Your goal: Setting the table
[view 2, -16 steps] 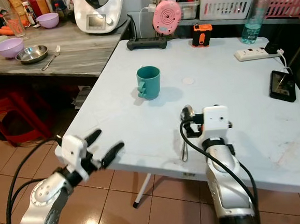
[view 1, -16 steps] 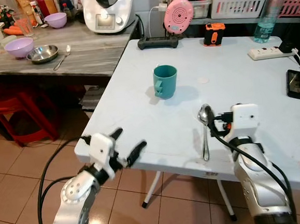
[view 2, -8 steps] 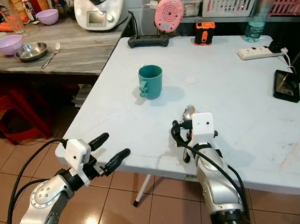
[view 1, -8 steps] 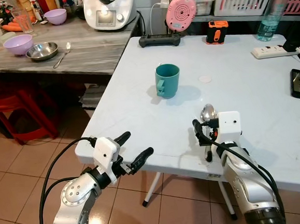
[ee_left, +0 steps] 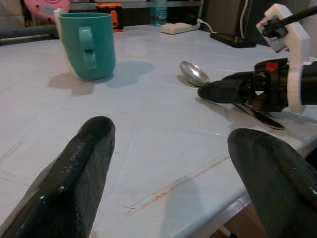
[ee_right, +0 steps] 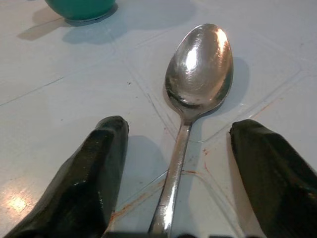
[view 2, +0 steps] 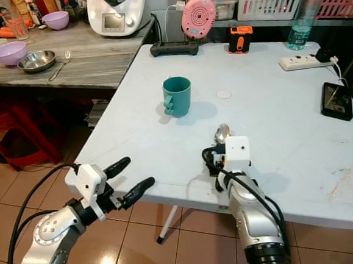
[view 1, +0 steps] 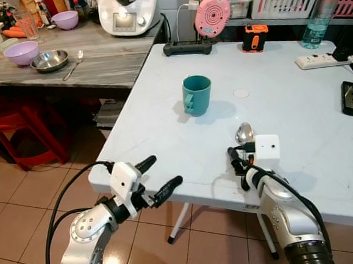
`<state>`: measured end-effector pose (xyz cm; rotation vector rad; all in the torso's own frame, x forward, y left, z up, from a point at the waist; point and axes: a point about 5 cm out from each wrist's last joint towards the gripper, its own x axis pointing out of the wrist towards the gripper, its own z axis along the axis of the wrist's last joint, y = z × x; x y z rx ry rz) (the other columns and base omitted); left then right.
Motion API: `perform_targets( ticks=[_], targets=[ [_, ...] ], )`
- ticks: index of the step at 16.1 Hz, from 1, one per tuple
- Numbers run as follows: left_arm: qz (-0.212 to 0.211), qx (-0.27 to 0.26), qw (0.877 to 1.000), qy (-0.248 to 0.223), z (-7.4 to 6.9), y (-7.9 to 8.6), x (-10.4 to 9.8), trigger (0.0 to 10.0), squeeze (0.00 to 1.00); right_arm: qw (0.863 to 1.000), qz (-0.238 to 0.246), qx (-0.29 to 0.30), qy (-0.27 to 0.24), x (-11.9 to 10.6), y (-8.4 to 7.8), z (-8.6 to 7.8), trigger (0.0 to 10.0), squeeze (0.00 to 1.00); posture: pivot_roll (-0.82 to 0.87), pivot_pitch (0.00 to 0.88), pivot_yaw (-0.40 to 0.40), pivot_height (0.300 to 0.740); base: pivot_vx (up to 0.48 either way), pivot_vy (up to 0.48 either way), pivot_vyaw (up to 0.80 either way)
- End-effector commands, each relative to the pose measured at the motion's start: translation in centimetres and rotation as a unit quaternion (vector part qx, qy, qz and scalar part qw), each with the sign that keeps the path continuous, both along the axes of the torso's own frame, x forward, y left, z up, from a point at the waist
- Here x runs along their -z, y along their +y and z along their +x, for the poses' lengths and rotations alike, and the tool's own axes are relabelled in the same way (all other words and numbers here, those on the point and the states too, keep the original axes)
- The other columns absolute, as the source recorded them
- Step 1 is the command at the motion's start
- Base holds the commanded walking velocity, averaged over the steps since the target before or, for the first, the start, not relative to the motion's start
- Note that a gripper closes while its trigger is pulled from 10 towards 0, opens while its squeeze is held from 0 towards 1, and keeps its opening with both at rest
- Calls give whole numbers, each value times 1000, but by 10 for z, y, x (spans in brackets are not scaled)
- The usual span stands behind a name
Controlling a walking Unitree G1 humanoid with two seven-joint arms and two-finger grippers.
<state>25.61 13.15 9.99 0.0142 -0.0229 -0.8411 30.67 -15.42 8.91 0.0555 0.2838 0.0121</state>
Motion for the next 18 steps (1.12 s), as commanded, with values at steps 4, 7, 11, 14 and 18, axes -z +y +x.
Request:
perform_targets(
  ticks=[4,7,11,14,18],
  targets=[
    [3,15,1000,-6,0,0,-4,10000,0,1000,5,2,23,4,-1,2,0,0,-31,62,32,740,0,0,0],
    [4,20,1000,-6,-1,-1,-4,10000,0,999,10,1,33,7,-2,2,0,0,-29,63,32,740,0,0,0],
    [-3,39,999,0,-4,-5,-3,10000,0,999,13,-2,52,12,-2,-1,0,0,-29,65,34,740,0,0,0],
    [-1,44,999,2,-5,-5,-2,10000,0,998,16,1,58,14,-3,-1,0,0,-29,65,37,740,0,0,0],
    [3,47,999,2,-5,-5,-2,10000,0,998,22,5,66,16,-3,-2,0,0,-29,65,37,740,0,0,0]
  ],
)
